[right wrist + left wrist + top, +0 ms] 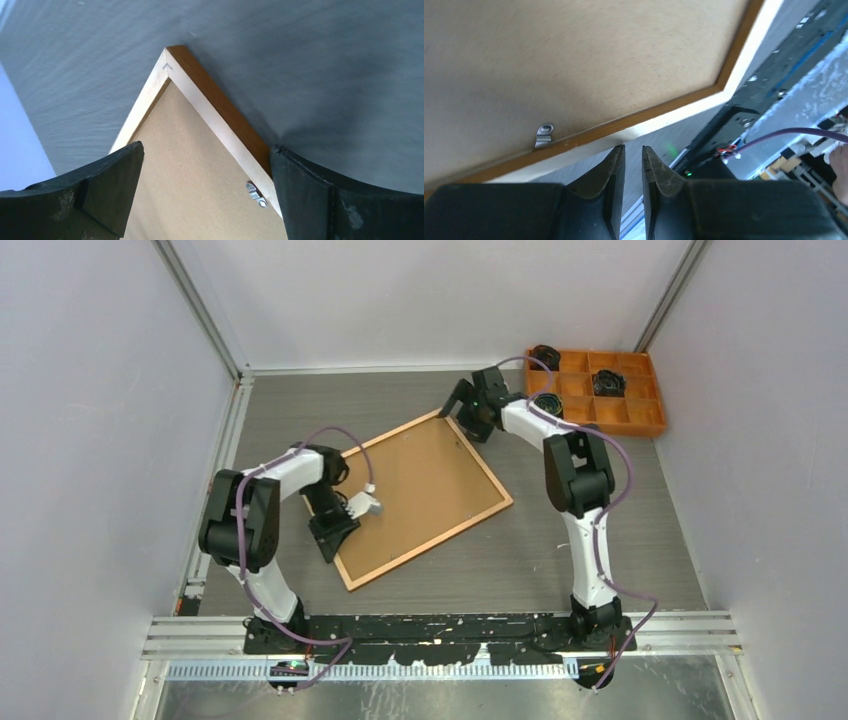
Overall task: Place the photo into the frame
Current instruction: Adjust the photo frame at the center of the board.
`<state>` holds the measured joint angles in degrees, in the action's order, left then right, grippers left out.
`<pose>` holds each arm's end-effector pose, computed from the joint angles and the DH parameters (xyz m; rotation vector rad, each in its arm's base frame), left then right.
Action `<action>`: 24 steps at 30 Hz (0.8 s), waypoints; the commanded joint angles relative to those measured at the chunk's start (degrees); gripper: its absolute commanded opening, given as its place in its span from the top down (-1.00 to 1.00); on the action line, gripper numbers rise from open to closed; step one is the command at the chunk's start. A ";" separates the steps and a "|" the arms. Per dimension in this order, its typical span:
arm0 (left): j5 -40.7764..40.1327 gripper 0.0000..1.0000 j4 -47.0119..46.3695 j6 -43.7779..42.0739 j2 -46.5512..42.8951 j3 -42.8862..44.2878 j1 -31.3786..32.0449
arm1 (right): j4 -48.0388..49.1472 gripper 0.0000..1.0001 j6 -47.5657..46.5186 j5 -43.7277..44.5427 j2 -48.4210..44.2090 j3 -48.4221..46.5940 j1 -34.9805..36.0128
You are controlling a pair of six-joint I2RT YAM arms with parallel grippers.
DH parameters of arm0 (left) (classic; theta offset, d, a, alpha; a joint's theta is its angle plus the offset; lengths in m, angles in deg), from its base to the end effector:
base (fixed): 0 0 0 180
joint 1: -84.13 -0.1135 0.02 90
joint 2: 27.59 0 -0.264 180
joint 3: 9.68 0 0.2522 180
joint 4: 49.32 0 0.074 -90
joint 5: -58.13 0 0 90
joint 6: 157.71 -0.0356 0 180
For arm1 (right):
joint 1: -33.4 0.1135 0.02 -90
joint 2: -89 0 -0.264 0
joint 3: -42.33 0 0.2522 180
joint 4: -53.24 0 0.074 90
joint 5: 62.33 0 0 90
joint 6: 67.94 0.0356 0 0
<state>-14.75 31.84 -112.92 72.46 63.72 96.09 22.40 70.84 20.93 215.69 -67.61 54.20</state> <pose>0.2507 -0.0638 0.1575 -1.3184 -2.5616 0.5445 0.4594 0.1790 0.1718 0.5521 2.4535 0.6781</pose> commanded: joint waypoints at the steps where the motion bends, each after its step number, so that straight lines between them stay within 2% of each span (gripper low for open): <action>1: 9.24 0.56 -5.53 3.86 -1.45 1.18 9.19 | -7.00 -0.99 0.54 -8.49 5.73 -13.38 4.08; 3: 9.82 0.49 -5.47 4.87 -0.66 1.58 12.39 | -10.69 -1.00 -1.57 -6.90 8.20 -18.93 3.76; 7: 11.60 0.09 -1.65 4.83 -0.52 4.00 14.49 | -18.23 -1.00 -6.74 -1.48 8.30 -25.93 3.06; 10: 13.29 -0.17 4.83 1.57 -4.60 6.12 13.18 | -17.89 -1.00 -7.99 1.89 2.55 -21.78 0.95; 11: 14.04 -0.32 8.11 -1.45 -6.04 7.16 12.00 | -17.34 -1.00 -8.26 3.26 0.32 -19.73 0.31; 12: 14.35 -0.37 11.32 -3.78 -7.42 8.40 11.38 | -17.18 -1.00 -8.63 4.32 -1.95 -17.47 -0.25; 15: 14.27 -0.40 17.22 -9.33 -9.68 12.62 4.98 | -17.70 -1.00 -9.00 8.02 -8.22 -10.96 -1.06; 17: 12.77 -0.39 15.56 -9.06 -9.04 16.29 -0.78 | -16.68 -1.00 -7.89 8.90 -13.86 -4.89 -1.02; 21: 8.73 -0.27 3.38 0.71 -0.47 27.15 -12.45 | -12.16 -1.00 -4.23 5.85 -25.52 12.88 -0.79; 24: 6.86 -0.12 -0.05 8.25 8.70 36.21 -18.74 | -11.23 -0.99 -1.57 2.40 -34.41 23.91 -0.61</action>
<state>-4.72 39.68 -113.66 71.87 91.69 83.68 9.07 65.59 26.52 189.97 -54.26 52.58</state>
